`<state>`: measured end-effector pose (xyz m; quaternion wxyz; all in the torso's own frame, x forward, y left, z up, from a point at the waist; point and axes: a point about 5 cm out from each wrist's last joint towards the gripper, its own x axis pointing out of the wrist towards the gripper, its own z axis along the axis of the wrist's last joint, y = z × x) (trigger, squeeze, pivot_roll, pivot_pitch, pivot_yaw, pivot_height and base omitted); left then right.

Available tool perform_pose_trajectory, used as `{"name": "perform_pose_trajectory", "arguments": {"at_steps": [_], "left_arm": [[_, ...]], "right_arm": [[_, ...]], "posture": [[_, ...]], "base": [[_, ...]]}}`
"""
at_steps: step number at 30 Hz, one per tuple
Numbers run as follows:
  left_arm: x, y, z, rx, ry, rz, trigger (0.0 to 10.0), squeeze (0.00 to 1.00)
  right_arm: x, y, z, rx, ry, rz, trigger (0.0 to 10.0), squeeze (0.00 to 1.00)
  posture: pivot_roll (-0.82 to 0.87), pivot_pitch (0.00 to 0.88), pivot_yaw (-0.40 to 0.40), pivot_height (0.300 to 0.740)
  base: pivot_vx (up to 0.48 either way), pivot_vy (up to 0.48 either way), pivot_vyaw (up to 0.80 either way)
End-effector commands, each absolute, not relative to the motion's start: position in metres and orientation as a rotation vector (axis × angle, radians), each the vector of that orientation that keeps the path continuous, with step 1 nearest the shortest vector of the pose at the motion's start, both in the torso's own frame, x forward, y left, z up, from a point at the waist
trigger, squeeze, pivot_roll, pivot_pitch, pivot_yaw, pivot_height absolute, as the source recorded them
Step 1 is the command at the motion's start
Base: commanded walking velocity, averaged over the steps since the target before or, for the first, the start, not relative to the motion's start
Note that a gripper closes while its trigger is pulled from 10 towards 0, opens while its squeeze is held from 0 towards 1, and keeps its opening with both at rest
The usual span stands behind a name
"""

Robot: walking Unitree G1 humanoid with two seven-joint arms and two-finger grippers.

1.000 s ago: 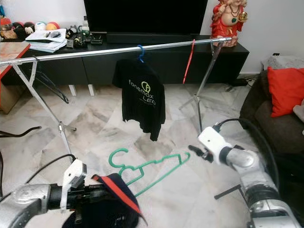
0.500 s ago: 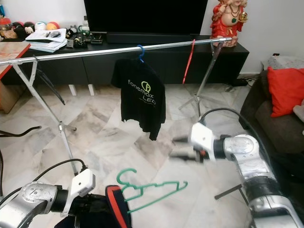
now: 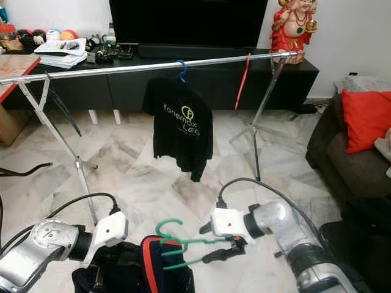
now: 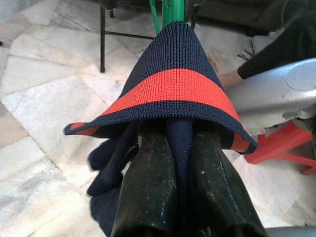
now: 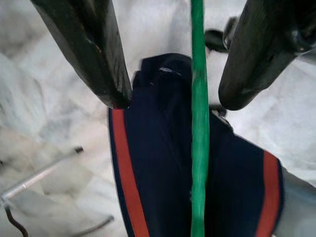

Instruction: Hang hanger

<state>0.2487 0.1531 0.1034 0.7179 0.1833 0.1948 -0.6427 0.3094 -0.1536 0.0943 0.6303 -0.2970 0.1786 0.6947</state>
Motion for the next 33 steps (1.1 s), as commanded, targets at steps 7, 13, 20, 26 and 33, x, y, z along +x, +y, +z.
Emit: {"name": "perform_pose_trajectory", "arguments": {"at_steps": [7, 13, 20, 26, 33], "left_arm": [[0.254, 0.144, 0.113, 0.462, 0.385, -1.468, 10.0, 0.0], [0.255, 0.14, 0.113, 0.483, 0.378, -1.477, 10.0, 0.0], [0.255, 0.139, 0.113, 0.492, 0.379, -1.487, 10.0, 0.0], [0.256, 0.136, 0.113, 0.497, 0.376, -1.493, 10.0, 0.0], [0.256, 0.132, 0.115, 0.516, 0.372, -1.507, 10.0, 0.0]], "right_arm": [[0.31, -0.151, 0.107, -0.546, 0.352, 1.661, 10.0, 0.0], [0.303, -0.154, 0.104, -0.471, 0.424, 1.737, 10.0, 0.0], [0.302, -0.154, 0.096, -0.45, 0.454, 1.721, 10.0, 0.0], [0.302, -0.152, 0.093, -0.431, 0.458, 1.703, 10.0, 0.0], [0.301, -0.149, 0.092, -0.399, 0.448, 1.701, 10.0, 0.0]], "posture": [[0.01, 0.033, -0.074, 0.74], [0.02, 0.036, -0.078, 0.74], [0.03, 0.041, -0.083, 0.74], [0.03, 0.046, -0.084, 0.74], [0.03, 0.049, -0.085, 0.74]], "base": [[0.0, 0.0, 0.0], [0.0, 0.0, 0.0], [0.0, 0.0, 0.0], [0.0, 0.0, 0.0], [0.0, 0.0, 0.0]]}}
